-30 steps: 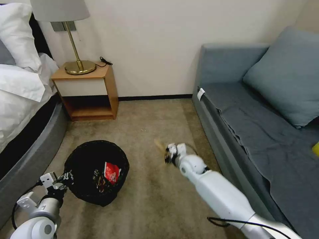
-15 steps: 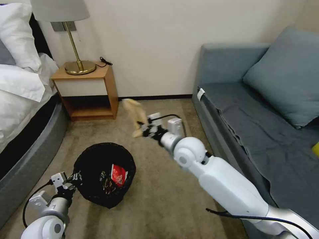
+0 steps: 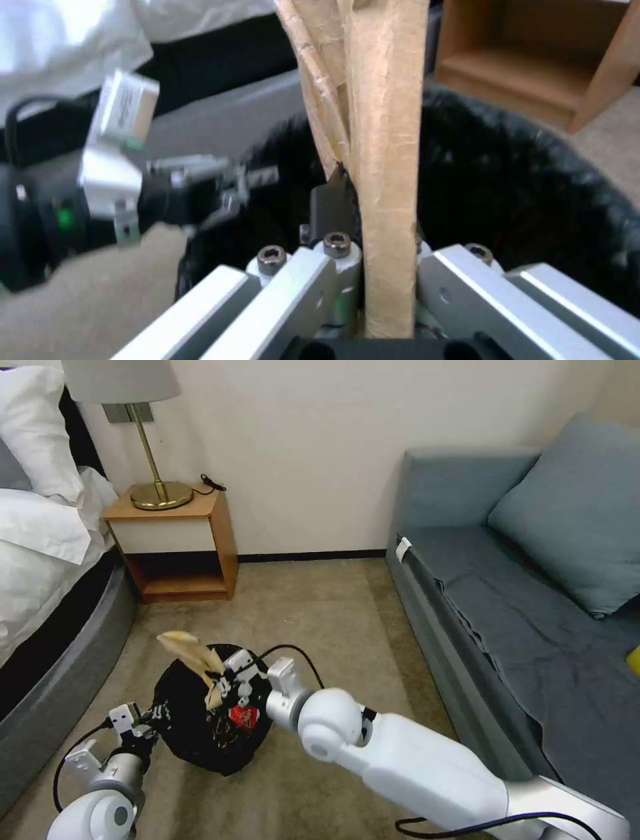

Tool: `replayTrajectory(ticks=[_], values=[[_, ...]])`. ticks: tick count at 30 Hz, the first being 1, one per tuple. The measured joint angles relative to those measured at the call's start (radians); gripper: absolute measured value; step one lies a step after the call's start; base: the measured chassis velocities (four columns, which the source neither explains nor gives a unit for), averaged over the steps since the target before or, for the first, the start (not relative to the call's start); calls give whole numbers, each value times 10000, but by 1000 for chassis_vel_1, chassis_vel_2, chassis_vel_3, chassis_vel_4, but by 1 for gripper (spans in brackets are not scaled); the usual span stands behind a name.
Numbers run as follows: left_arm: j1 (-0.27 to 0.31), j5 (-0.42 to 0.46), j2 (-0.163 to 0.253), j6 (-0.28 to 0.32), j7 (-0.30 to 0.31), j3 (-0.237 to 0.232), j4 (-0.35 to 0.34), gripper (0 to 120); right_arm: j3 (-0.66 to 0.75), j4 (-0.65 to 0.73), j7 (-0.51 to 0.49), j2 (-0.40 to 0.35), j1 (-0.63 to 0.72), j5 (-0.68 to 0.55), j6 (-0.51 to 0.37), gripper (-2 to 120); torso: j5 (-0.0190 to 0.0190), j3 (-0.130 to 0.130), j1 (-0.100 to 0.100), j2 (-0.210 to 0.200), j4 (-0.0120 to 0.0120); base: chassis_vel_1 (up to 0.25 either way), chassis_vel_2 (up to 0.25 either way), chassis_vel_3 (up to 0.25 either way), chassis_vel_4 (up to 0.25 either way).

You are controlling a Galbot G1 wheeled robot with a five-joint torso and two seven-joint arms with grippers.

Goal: Pick up the trash bin, then pick up the garbage on the floor and place it into the trash bin.

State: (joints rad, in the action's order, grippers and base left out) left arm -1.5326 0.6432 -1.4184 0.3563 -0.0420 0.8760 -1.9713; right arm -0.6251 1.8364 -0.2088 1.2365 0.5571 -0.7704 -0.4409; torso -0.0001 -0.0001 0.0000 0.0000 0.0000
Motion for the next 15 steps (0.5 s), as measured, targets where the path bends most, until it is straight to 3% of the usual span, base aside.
replayTrajectory(ticks=[7, 15], values=[[4, 235, 106, 104, 29, 47, -46, 4, -266, -46, -134, -54, 184, 487, -92, 4, 1, 0, 0, 0, -1, 0, 0, 0, 0], [-6, 254, 249, 153, 50, -17, -102, 4, 13, 202, -288, -150, 720, 796, -235, 38, 1, 0, 0, -1, -1, 0, 0, 0, 0]])
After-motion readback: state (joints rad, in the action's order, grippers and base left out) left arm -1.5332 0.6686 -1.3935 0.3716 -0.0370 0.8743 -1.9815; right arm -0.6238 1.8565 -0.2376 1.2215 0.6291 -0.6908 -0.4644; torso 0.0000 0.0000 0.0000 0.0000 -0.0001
